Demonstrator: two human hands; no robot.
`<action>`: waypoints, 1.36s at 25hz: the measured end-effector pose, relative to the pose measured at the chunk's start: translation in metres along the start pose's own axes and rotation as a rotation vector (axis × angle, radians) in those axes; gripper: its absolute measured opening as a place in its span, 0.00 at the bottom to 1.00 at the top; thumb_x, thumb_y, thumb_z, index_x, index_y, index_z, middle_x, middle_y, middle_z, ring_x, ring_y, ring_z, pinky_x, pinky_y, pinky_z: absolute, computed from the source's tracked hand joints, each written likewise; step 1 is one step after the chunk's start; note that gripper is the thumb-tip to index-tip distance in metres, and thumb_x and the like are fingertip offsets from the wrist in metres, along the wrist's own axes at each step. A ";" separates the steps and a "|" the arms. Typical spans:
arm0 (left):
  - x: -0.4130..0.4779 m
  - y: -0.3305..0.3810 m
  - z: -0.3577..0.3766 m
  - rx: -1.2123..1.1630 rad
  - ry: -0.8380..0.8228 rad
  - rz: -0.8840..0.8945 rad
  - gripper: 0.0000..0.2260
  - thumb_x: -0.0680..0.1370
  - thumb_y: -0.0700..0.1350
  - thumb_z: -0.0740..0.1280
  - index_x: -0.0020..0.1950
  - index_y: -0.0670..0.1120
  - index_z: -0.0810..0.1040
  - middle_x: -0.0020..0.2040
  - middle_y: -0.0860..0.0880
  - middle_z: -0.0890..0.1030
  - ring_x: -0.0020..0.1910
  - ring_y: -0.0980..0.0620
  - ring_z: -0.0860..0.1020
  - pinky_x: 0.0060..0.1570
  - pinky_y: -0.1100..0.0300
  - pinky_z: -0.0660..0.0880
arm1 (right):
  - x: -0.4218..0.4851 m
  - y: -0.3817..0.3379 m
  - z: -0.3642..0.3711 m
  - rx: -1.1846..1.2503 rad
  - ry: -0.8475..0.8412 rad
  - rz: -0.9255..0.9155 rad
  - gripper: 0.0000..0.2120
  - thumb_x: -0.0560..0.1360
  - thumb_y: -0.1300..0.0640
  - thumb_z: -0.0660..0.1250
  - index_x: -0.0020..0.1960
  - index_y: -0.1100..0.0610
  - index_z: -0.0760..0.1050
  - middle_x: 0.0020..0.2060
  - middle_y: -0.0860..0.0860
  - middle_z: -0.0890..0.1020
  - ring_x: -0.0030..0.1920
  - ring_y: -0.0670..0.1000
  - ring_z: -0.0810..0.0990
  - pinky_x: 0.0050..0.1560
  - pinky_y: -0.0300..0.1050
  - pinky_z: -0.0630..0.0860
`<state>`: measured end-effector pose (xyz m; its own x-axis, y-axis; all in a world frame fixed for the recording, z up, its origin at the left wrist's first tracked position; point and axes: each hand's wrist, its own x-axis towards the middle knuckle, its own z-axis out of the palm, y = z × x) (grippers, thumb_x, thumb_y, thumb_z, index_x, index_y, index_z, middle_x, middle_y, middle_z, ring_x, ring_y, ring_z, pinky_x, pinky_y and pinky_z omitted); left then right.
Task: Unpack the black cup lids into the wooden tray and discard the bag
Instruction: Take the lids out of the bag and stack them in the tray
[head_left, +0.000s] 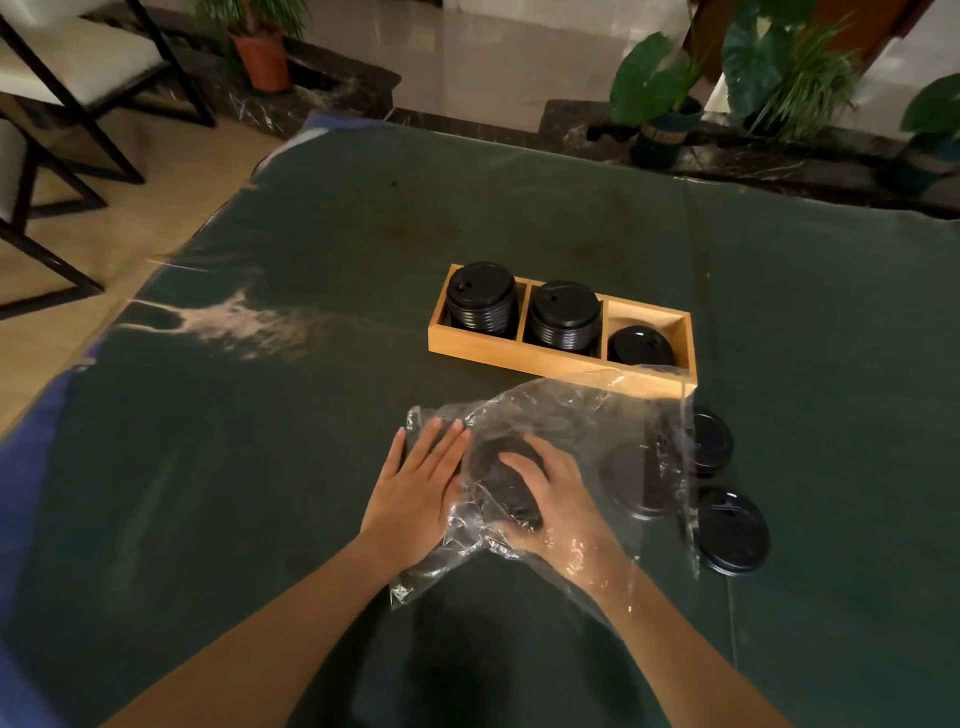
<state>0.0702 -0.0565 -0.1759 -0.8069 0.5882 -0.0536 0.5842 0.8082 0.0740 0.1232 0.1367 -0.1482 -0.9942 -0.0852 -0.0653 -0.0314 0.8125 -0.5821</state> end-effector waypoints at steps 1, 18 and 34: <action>-0.001 -0.001 0.006 0.026 -0.009 0.010 0.27 0.76 0.54 0.32 0.75 0.48 0.38 0.77 0.50 0.44 0.75 0.46 0.40 0.74 0.41 0.44 | -0.003 0.002 -0.002 0.047 0.033 0.040 0.27 0.76 0.48 0.64 0.73 0.48 0.61 0.75 0.49 0.57 0.74 0.49 0.54 0.72 0.43 0.55; -0.001 0.005 -0.002 0.149 -0.034 0.020 0.32 0.72 0.52 0.63 0.73 0.42 0.60 0.74 0.44 0.64 0.73 0.40 0.60 0.67 0.39 0.65 | -0.068 0.062 -0.191 0.183 0.484 0.104 0.33 0.62 0.56 0.77 0.62 0.39 0.68 0.58 0.43 0.76 0.59 0.44 0.75 0.61 0.30 0.68; 0.004 0.003 0.008 0.228 -0.115 -0.025 0.43 0.74 0.56 0.63 0.75 0.46 0.36 0.77 0.48 0.39 0.75 0.43 0.37 0.74 0.42 0.48 | 0.109 0.119 -0.135 -0.197 0.219 0.329 0.31 0.71 0.48 0.70 0.69 0.53 0.61 0.70 0.61 0.59 0.69 0.64 0.59 0.67 0.61 0.65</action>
<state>0.0699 -0.0514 -0.1834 -0.8140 0.5564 -0.1666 0.5789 0.8007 -0.1544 -0.0025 0.3019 -0.1152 -0.9522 0.3033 -0.0358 0.2925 0.8722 -0.3921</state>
